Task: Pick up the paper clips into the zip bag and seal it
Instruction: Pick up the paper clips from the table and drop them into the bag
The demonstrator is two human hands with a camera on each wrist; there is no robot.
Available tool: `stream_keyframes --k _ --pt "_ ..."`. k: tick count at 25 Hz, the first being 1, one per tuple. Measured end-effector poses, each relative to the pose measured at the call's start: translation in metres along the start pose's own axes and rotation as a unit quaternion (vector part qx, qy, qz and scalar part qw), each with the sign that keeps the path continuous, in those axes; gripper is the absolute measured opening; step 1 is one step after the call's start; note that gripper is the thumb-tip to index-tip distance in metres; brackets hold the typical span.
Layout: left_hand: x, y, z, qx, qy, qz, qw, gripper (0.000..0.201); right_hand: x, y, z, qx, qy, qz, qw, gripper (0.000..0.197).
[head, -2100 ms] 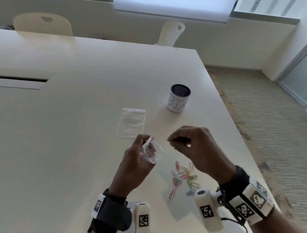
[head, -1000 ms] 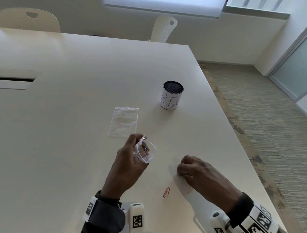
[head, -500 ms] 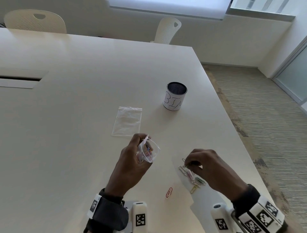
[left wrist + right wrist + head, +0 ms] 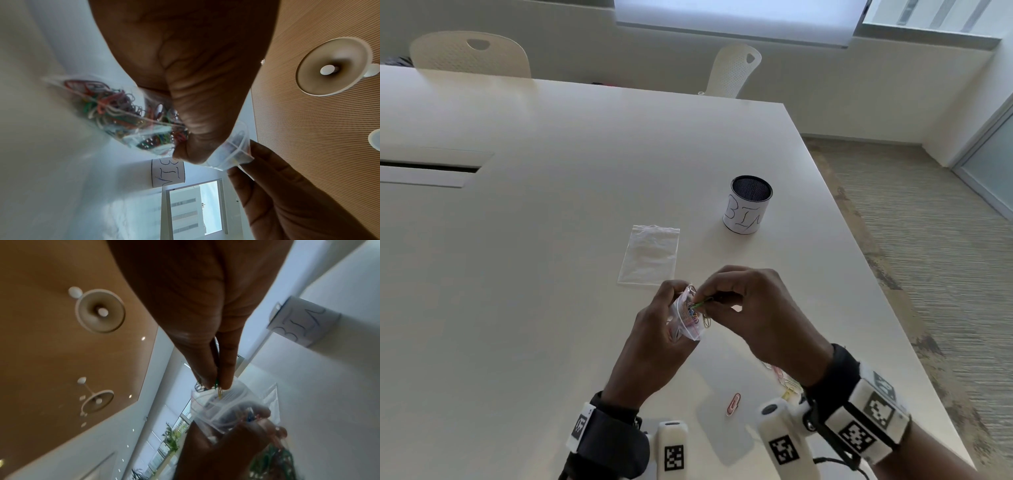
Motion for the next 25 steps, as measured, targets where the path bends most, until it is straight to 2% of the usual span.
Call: stream_keyframes --k 2,5,10,13,15,16,18,20,23,25 --pt "-0.001 0.000 0.000 -0.001 -0.004 0.001 1.000 0.046 0.001 -0.003 -0.007 0.018 0.046 0.021 0.999 0.014" --pt "-0.003 0.000 0.000 -0.001 -0.004 -0.003 1.000 0.046 0.001 -0.006 -0.009 0.031 0.056 0.020 0.998 0.014" --pt "-0.003 0.002 0.001 -0.002 -0.008 -0.008 1.000 0.048 0.008 -0.004 0.012 -0.005 0.070 0.022 0.997 0.014" --pt "-0.002 0.002 0.002 -0.003 -0.005 -0.010 1.000 0.050 -0.010 0.006 0.031 -0.013 0.095 -0.011 0.995 0.013" --pt "0.000 0.002 0.002 -0.007 -0.006 -0.010 1.000 0.050 -0.027 0.022 0.034 0.023 0.109 -0.039 0.993 0.007" --pt "0.001 0.001 0.002 -0.010 -0.008 -0.009 1.000 0.051 -0.034 0.032 0.030 0.070 0.113 -0.047 0.990 0.004" --pt "0.002 0.001 0.002 -0.009 -0.008 -0.008 1.000 0.052 -0.042 0.055 0.011 0.184 0.128 -0.043 0.974 0.016" --pt "0.001 0.001 0.001 -0.002 -0.012 -0.011 1.000 0.052 -0.043 0.076 -0.009 0.261 0.132 -0.022 0.956 0.014" --pt "0.000 0.002 0.003 -0.009 -0.014 -0.010 1.000 0.051 -0.049 0.089 -0.015 0.260 0.164 0.012 0.952 0.002" --pt "-0.001 0.002 0.005 -0.016 -0.017 -0.008 1.000 0.049 -0.055 0.090 -0.004 0.235 0.201 0.007 0.951 0.004"
Point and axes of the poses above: each hand's wrist, its own y-axis away from the middle knuckle, its own z-axis out of the back of the hand, x = y × z, the point moved 4 cm from there along -y, towards the middle knuckle, and after that the axes turned 2 degrees about z, right-handed, at the moved point
